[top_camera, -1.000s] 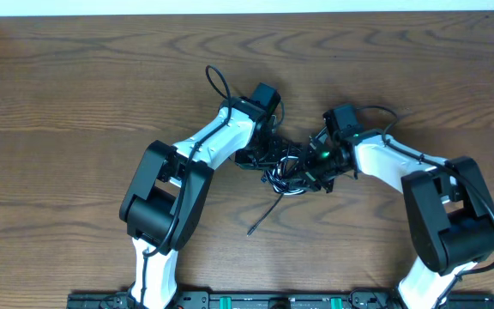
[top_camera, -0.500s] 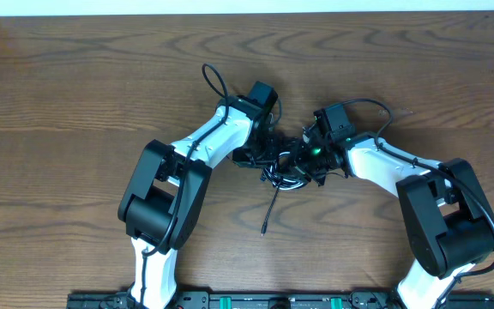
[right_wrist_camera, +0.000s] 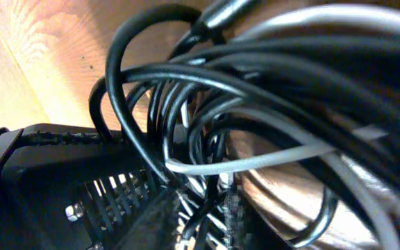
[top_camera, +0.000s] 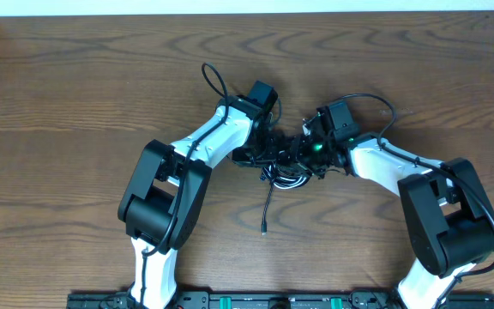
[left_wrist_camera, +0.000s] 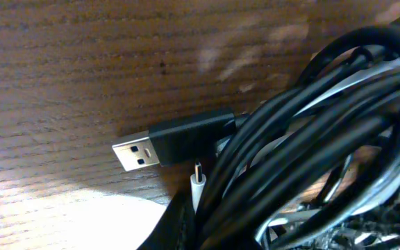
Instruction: Untangle cables
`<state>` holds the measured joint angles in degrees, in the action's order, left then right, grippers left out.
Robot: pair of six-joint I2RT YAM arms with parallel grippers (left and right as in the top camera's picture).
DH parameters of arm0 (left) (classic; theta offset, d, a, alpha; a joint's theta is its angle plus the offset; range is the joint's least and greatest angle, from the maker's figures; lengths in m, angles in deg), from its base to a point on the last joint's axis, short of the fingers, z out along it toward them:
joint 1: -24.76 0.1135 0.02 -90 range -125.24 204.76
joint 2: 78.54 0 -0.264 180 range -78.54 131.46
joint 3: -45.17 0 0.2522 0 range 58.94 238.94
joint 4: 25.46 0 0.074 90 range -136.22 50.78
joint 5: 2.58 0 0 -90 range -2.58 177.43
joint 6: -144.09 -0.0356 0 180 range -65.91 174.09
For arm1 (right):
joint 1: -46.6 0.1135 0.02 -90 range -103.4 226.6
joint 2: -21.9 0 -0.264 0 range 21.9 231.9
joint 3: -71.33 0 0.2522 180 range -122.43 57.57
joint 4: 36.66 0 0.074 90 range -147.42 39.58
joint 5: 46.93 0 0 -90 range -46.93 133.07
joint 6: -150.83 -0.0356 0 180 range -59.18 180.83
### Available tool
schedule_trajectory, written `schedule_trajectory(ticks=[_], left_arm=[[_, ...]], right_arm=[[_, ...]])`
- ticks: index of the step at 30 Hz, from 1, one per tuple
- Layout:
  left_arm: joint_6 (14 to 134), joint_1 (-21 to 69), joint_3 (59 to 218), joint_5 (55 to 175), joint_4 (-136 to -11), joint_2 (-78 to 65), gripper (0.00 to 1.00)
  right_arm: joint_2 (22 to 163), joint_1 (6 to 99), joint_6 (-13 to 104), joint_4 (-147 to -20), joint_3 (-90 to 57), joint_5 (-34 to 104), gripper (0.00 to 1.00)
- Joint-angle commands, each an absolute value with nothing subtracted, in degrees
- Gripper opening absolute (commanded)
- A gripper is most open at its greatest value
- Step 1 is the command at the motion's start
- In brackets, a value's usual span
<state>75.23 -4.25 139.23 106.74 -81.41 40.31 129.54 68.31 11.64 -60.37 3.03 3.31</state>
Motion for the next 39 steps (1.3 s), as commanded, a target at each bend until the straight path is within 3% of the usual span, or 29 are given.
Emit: schedule_trajectory(ticks=[1, 16, 39], left_arm=[[74.88, -4.56, 138.96, 105.77, -82.05, 41.71, 0.08], [74.86, -4.56, 138.96, 105.77, -82.05, 41.71, 0.08], [74.86, -4.56, 138.96, 105.77, -82.02, 41.71, 0.08]], right_arm=[[129.91, 68.44, 12.75, -60.35, 3.05, 4.09, 0.23], [129.91, 68.35, 7.33, -60.05, 3.05, -2.60, 0.20], [129.91, 70.89, -5.28, -58.74, 3.05, -1.87, 0.20]])
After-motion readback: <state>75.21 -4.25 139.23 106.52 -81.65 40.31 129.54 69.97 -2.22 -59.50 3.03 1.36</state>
